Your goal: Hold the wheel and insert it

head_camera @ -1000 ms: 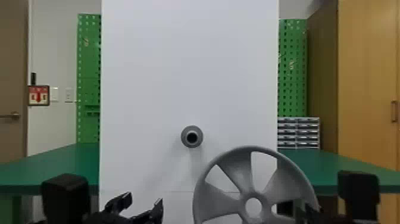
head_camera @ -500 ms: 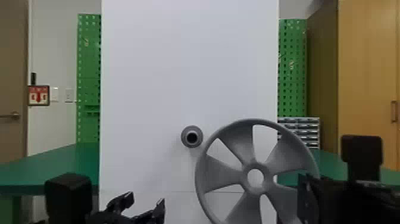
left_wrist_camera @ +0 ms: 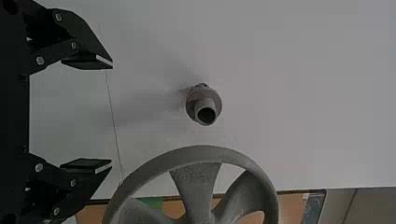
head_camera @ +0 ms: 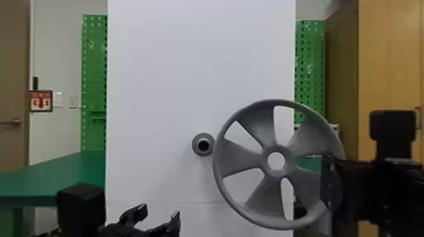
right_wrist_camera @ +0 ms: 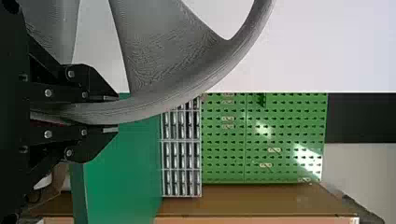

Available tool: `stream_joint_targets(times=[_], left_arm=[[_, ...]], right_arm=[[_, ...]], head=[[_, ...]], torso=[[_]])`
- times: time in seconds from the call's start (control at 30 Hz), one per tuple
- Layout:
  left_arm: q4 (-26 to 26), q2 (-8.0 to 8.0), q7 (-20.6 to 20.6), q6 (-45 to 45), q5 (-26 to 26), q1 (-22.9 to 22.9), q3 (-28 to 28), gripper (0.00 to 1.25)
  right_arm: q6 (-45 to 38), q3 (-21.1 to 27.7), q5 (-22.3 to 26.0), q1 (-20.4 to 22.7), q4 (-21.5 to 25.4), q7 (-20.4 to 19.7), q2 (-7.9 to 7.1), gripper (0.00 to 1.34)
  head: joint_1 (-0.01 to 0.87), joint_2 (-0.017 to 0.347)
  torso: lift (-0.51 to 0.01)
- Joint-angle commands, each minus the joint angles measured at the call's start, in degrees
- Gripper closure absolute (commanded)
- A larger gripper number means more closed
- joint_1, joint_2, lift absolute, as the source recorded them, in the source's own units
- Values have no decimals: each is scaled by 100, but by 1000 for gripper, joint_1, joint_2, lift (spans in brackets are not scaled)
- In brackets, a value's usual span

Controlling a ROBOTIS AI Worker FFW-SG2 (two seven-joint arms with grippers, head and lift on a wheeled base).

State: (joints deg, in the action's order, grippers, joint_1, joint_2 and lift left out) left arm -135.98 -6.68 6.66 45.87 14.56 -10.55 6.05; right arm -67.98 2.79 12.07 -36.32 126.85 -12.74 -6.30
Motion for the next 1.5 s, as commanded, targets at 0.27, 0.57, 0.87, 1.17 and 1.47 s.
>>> stream_joint_targets(times=[0.27,0.57,0.87,1.17,1.47], left_arm=[[28,0,-7,19,12,-26,28,495],[28,0,-7,37,20,-43,45,493],[37,0,-16,37,29,-43,45,495],[37,0,-16,37,38,-43,45,493],[37,0,-25,37,38,-43,45,495]], right_arm=[[127,-103,-126,-252,-2,0,-47,1138],[233,-130,-135,-340,-29,0,-38,1138],[242,-165,-187,-323,-46,0,-3,1138],[242,-174,-214,-305,-46,0,5,1138],[294,-174,-258,-252,-46,0,14,1138]], head=[[0,31],[0,31],[0,31],[0,31],[0,31]], torso=[[-487],[-487],[-487],[-487],[-487]])
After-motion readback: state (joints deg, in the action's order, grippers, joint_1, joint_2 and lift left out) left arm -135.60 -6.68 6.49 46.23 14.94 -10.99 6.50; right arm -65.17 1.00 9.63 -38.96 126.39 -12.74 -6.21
